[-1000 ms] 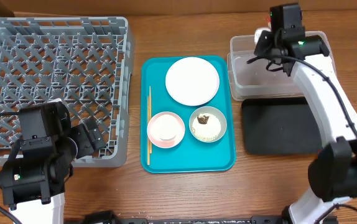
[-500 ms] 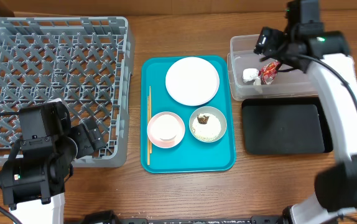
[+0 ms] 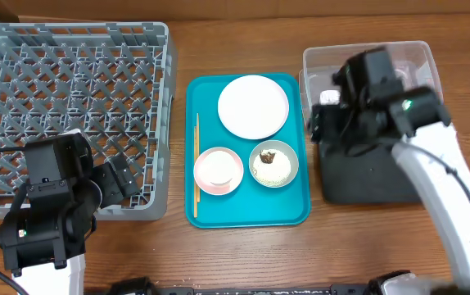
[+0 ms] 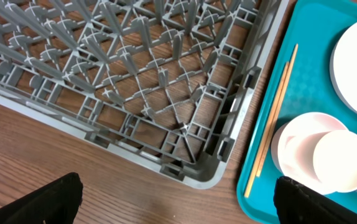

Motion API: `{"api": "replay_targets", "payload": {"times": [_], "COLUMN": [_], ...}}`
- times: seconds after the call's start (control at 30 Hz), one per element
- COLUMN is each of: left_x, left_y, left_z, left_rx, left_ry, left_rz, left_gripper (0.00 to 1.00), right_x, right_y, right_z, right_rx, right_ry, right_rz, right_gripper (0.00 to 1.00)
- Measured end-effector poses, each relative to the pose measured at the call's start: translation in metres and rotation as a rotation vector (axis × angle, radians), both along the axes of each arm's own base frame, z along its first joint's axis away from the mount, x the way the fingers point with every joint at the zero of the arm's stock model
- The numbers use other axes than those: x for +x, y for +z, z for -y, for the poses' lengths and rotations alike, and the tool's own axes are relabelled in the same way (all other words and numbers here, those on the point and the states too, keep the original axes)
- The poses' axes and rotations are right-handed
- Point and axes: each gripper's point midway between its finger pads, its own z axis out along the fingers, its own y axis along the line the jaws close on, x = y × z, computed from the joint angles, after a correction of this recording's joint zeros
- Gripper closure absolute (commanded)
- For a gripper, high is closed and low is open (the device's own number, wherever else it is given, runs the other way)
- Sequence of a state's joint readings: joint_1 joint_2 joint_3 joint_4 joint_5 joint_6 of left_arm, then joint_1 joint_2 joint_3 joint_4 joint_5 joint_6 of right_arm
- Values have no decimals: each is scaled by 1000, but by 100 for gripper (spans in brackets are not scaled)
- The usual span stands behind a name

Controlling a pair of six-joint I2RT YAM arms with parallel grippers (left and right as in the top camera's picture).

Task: Sort waste into correct bins and load items into the dishwasher
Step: 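Grasp the rim of the rice bowl with the right gripper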

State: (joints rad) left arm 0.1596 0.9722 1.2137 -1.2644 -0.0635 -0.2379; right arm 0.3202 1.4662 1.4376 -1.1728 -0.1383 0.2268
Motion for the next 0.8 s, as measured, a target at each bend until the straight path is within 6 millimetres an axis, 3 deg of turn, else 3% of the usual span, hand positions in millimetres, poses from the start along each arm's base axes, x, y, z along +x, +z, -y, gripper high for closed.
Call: {"api": "replay_targets", "payload": {"times": [0.1,0.23,0.47,0.6,0.8], "left_x": [1,2,2,2,2], "left_y": [1,1,1,1,1], "left_z": [0,0,0,0,0], "left_rx": [1,2,2,2,2], "left_ry": [0,0,0,0,0], "left_rz": [7,9,9,9,9], "left_gripper": [0,0,0,0,0], "right_x": [-19,-34,-55,-54,-51], "right_y": [4,-7,-94,-121,-153], "right_z": [-26,-62,-102,-122,-125], "right_rx": [21,41,-25,-38,-63], "right_ry": [135,288,443,489,475], "right_rz": [105,171,26,1,-62], "right_gripper": [24,37,48,56,65]}}
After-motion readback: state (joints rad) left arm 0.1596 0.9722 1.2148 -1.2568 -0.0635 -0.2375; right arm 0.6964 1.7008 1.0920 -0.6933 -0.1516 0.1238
